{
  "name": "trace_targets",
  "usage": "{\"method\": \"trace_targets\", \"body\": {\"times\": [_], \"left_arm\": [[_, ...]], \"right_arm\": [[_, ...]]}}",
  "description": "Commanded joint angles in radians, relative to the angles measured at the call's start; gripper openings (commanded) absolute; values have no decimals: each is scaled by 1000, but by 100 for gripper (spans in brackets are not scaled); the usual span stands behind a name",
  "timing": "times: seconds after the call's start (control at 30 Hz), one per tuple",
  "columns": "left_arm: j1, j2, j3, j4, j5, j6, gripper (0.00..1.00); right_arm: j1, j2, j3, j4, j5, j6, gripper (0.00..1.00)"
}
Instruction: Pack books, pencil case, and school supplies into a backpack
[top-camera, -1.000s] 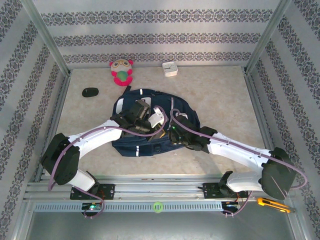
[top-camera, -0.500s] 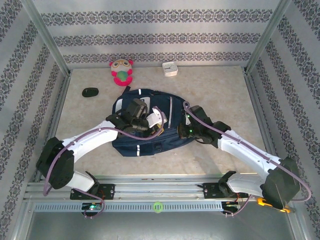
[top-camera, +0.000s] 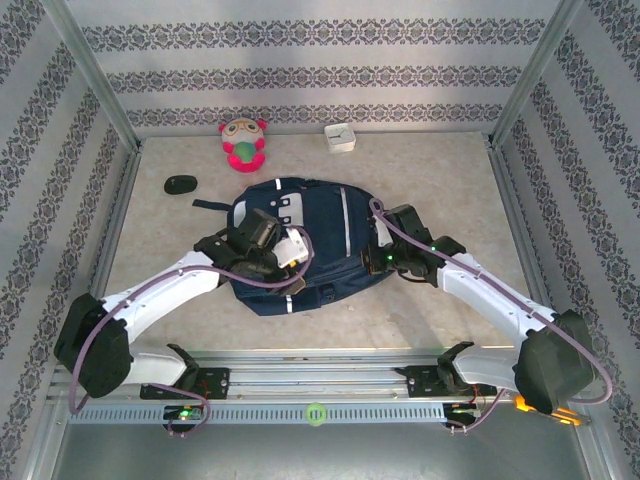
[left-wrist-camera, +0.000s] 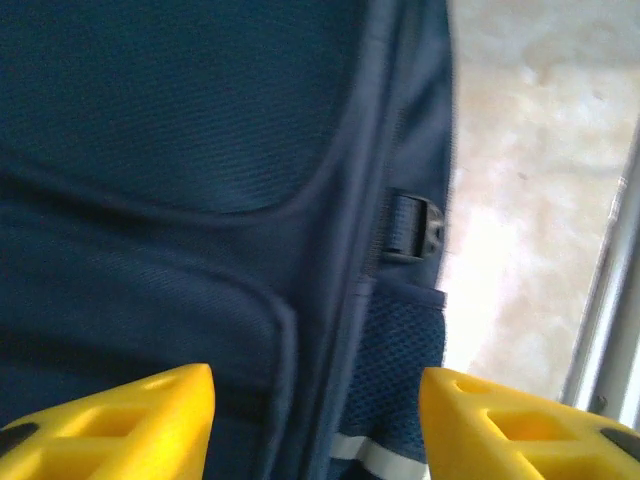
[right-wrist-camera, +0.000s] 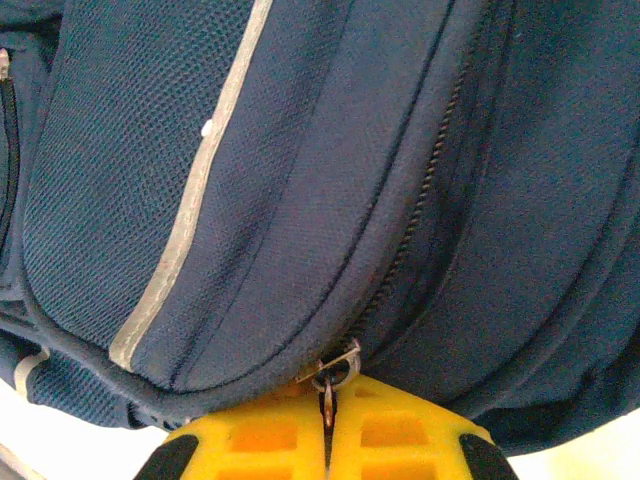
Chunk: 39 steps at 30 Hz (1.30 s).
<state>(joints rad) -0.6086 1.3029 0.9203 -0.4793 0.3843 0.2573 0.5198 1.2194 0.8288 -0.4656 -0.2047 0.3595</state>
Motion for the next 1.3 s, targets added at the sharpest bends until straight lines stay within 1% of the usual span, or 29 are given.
{"method": "trace_targets", "body": {"times": [0.0,0.07,0.13,0.2,0.27,0.37,0.47,0.6,0.7,0.8,0.9,0.93,1.0,1.07,1.1,1.13,1.17,1.23,1.27], "left_arm": [[28,-77,1,-10,-185,-388,58],[44,-145,-37,-21,-269,-601,58],[59,-215,-89,-44,-334,-785,58],[77,-286,-157,-65,-368,-955,60],[90,-358,-231,-82,-370,-1123,60],[91,-441,-315,-109,-384,-1289,60],[91,-483,-366,-134,-392,-1378,61],[90,-487,-414,-113,-379,-1454,61],[91,-470,-468,-15,-359,-1499,61],[90,-429,-512,117,-353,-1533,60],[92,-381,-530,202,-371,-1555,59],[92,-365,-536,229,-378,-1560,57],[94,-343,-543,274,-385,-1560,44],[104,-334,-540,276,-397,-1549,23],[114,-335,-539,270,-398,-1538,14],[128,-342,-537,254,-393,-1517,6],[149,-353,-538,242,-382,-1487,0],[207,-379,-538,224,-337,-1407,0],[238,-393,-529,192,-322,-1362,0]], "right_arm": [[29,-21,-24,18,-47,7,0],[43,-33,-32,19,-43,23,0],[59,-41,-36,20,-40,38,0],[79,-47,-39,22,-35,51,0],[104,-50,-42,24,-30,59,0],[125,-56,-46,22,-15,68,0],[130,-61,-49,27,-8,71,0],[131,-64,-45,28,-7,69,0],[133,-60,-45,35,-11,73,0],[141,-54,-46,47,-12,83,0],[150,-52,-52,63,-17,92,0],[153,-51,-53,67,-21,95,0],[155,-49,-51,69,-22,95,0],[155,-55,-45,54,-21,89,0],[155,-59,-42,48,-17,88,0],[154,-64,-42,41,-16,86,0],[154,-68,-43,36,-25,81,0],[162,-65,-33,7,-70,65,0],[175,-64,-24,-19,-71,67,0]]}}
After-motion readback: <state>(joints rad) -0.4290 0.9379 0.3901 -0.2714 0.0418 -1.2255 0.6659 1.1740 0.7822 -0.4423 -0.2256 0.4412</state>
